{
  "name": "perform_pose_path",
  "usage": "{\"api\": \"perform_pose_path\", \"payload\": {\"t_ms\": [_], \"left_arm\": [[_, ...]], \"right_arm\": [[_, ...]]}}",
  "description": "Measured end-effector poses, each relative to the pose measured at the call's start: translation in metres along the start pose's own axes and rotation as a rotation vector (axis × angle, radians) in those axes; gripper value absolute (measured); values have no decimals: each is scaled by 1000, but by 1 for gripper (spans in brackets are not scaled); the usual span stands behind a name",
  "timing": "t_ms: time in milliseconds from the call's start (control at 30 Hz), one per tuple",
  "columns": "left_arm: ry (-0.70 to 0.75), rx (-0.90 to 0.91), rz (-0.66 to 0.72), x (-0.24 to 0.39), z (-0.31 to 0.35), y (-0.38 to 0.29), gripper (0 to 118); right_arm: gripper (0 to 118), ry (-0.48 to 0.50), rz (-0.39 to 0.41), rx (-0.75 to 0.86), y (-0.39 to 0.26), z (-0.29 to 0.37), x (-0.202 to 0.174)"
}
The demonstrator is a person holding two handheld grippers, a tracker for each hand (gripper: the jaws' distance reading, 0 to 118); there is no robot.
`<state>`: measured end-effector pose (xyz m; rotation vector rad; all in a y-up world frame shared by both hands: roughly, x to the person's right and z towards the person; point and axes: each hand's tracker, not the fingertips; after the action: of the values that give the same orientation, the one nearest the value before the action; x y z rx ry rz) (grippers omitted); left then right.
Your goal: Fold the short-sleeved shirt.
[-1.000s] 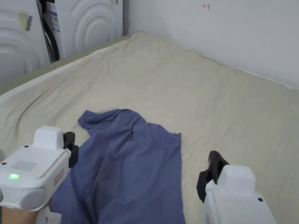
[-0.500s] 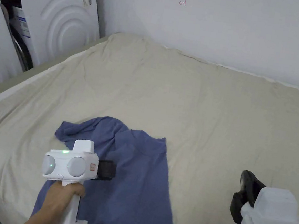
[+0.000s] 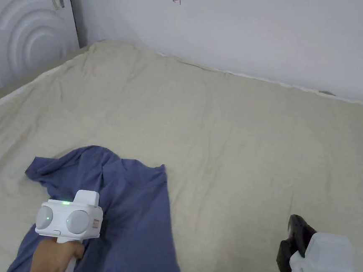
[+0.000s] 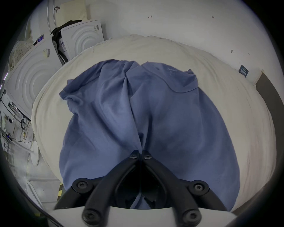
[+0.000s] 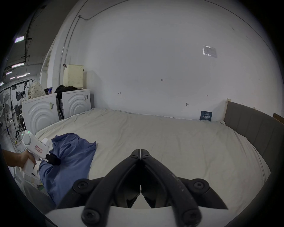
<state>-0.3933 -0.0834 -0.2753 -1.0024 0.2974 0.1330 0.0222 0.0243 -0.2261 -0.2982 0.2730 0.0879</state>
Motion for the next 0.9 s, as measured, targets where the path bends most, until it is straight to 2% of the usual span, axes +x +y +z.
{"api": "perform_pose_path", "payload": {"t_ms": [167,267,433,667,900], "left_arm": [[-119,157,89,-3,61,15,1],[-204,240,73,13,107,32,1],[-345,385,-63,60,172,71,1],[-519,563,-291,160,254,111,1],[-668,586,-420,257,282,116,1]], "right_arm": [[1,-14,-31,34,4,15,17],[1,-29,-49,56,7,24,29],[1,-66,-78,94,12,44,52],[1,-144,-97,141,15,77,90],[1,-241,-100,160,13,105,126]]}}
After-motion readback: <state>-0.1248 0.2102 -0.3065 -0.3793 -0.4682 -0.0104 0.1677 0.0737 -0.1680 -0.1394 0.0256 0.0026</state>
